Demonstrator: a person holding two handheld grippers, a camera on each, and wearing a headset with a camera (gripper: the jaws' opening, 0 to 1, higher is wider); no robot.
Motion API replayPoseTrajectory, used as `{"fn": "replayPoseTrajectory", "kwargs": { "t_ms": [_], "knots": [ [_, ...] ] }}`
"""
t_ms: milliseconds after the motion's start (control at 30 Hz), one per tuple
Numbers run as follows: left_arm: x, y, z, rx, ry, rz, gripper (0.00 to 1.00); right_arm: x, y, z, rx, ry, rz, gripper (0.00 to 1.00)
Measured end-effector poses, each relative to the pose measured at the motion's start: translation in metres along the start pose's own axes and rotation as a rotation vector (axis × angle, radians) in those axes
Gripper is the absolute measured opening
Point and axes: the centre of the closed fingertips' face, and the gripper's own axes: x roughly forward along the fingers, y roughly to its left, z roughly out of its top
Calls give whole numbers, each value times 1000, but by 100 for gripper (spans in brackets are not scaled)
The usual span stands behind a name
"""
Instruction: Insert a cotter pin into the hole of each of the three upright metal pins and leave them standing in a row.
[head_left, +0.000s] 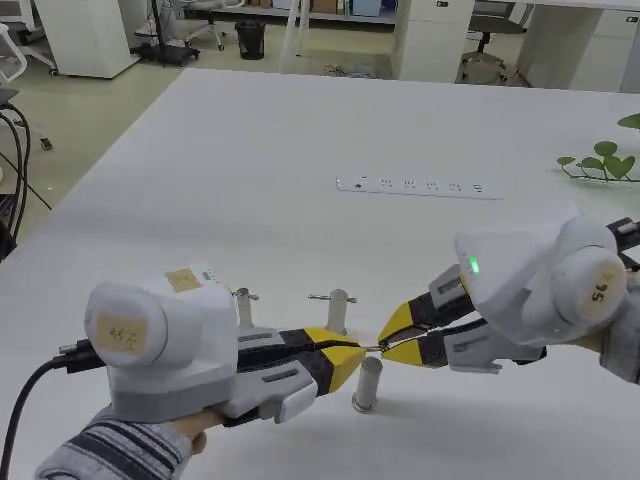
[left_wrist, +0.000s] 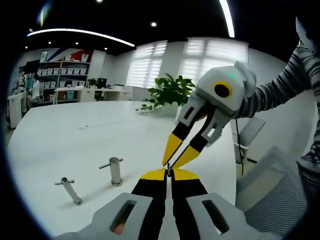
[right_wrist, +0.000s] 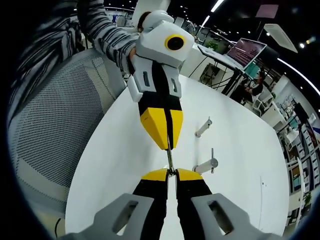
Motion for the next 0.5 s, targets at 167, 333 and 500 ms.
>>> {"fn": "replayPoseTrajectory", "kwargs": {
  "t_ms": [167,333,500],
  "knots": [
    [-2,-5,-2,29,13,-31,0,0,7,1,22,-4,40,0],
    [-2,-7,-5,56,32,-37,0,0,11,1,-15,11,56,0],
    [-2,-5,-7,77,39,-15,0,0,12,1,-43,26,53,0]
  ]
}}
